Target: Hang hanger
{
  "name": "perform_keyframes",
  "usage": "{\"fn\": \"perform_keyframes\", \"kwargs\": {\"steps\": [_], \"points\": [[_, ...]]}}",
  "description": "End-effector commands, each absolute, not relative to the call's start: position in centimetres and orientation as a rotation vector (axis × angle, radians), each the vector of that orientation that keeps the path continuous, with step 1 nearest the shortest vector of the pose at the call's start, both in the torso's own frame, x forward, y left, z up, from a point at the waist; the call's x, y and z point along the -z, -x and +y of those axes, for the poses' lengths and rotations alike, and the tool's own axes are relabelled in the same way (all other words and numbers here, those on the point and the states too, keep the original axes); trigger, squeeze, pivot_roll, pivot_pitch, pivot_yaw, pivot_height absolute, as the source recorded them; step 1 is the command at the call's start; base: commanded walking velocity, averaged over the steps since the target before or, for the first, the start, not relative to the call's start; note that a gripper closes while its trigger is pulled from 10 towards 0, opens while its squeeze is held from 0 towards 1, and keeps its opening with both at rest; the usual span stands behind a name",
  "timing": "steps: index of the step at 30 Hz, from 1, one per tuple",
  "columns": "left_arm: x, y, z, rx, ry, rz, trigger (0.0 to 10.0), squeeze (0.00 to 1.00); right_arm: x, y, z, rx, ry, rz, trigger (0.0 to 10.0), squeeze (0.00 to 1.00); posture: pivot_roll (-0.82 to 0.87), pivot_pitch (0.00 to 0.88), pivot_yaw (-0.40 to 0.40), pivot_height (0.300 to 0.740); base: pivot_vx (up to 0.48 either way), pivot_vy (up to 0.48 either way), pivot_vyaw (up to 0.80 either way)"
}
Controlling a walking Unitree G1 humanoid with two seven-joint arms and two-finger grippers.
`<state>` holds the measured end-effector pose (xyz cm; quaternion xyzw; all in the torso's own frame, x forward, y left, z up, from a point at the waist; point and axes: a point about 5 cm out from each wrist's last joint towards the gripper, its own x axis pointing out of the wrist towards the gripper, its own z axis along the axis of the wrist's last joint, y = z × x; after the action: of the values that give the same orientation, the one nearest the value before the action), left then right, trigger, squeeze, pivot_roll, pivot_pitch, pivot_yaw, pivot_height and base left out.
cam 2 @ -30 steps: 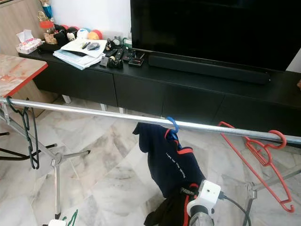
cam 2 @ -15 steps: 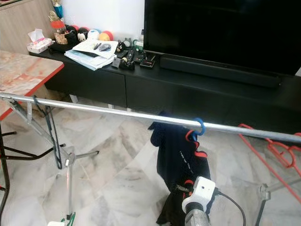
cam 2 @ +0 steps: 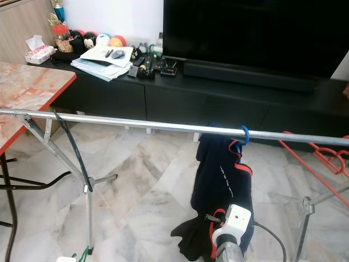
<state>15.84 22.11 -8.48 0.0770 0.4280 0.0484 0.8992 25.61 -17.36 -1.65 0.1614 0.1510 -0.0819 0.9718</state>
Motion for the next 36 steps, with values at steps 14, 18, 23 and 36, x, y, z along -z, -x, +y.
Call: {"fn": "perform_keyframes", "kwargs": {"steps": [14, 18, 23, 36], "points": [[8.95, -14.99, 21.66, -0.069, -0.169, 0.920, 10.0, 0.00, 2.43, -25.21, -17.02, 0.152, -0.348, 0.361, 10.0, 0.00, 0.02, 0.092, -0.018, 0.721, 0.000, 0.000, -0.60], [8.99, -14.97, 21.56, -0.063, -0.170, 0.922, 10.0, 0.00, 2.43, -25.19, -17.10, 0.146, -0.341, 0.358, 10.0, 0.00, 0.02, 0.093, -0.018, 0.721, 0.000, 0.000, -0.60], [9.06, -14.88, 21.42, -0.054, -0.172, 0.928, 10.0, 0.00, 2.64, -25.04, -17.10, 0.132, -0.333, 0.372, 10.0, 0.00, 0.02, 0.095, -0.018, 0.721, 0.000, 0.000, -0.08], [9.16, -14.74, 21.19, -0.037, -0.164, 0.935, 10.0, 0.00, 2.62, -25.09, -16.81, 0.102, -0.297, 0.372, 10.0, 0.00, 0.02, 0.095, -0.017, 0.721, -0.136, 0.000, 0.00]]}}
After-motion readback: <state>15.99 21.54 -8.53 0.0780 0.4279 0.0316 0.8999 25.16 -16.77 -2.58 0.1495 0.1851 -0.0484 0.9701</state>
